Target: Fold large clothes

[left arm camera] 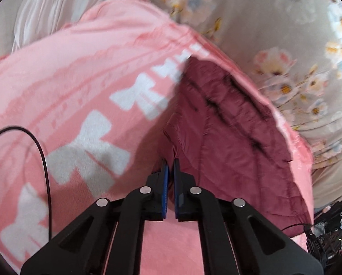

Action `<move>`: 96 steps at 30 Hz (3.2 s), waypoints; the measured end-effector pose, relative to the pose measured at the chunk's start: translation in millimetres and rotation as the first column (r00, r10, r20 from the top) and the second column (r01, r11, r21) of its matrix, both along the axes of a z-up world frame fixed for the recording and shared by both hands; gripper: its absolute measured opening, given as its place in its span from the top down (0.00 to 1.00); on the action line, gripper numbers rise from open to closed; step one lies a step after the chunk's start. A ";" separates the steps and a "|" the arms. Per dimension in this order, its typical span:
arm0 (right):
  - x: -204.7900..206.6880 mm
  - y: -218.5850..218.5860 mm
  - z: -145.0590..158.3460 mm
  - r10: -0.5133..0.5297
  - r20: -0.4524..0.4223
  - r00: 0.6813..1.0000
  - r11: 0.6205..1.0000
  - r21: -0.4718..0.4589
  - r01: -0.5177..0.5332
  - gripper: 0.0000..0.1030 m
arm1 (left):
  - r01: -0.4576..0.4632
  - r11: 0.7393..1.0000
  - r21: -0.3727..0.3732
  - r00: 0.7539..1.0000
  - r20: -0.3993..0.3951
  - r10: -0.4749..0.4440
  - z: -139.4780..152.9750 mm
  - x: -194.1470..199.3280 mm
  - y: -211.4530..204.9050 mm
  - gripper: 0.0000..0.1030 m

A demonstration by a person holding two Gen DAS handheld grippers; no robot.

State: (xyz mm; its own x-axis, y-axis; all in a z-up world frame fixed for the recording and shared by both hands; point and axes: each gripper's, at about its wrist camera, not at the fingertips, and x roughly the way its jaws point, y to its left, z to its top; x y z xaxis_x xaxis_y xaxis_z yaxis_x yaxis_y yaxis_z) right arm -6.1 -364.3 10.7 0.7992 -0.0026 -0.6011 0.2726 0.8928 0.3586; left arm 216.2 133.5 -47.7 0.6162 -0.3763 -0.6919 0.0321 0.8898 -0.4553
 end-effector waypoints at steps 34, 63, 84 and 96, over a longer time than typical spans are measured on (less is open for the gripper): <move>28.1 -22.4 -85.6 -0.007 -0.243 0.970 1.000 0.002 0.007 0.52 | -0.052 0.991 0.125 0.988 -0.135 0.069 -54.9 39.5 18.3 0.21; -240.7 86.9 139.1 0.287 0.235 0.929 0.916 -0.352 -0.194 0.96 | 0.059 0.992 -0.112 0.947 0.321 -0.019 168.8 -231.1 99.8 0.96; -7.2 13.2 -2.1 0.020 0.042 0.999 0.997 -0.075 -0.016 0.96 | -0.049 0.979 0.197 0.996 0.084 0.033 56.5 -25.5 9.6 0.95; 47.9 8.1 -59.4 -0.064 -0.075 0.995 0.994 -0.089 0.058 0.96 | -0.043 0.949 0.311 0.999 -0.011 0.049 -5.2 39.1 -24.8 0.95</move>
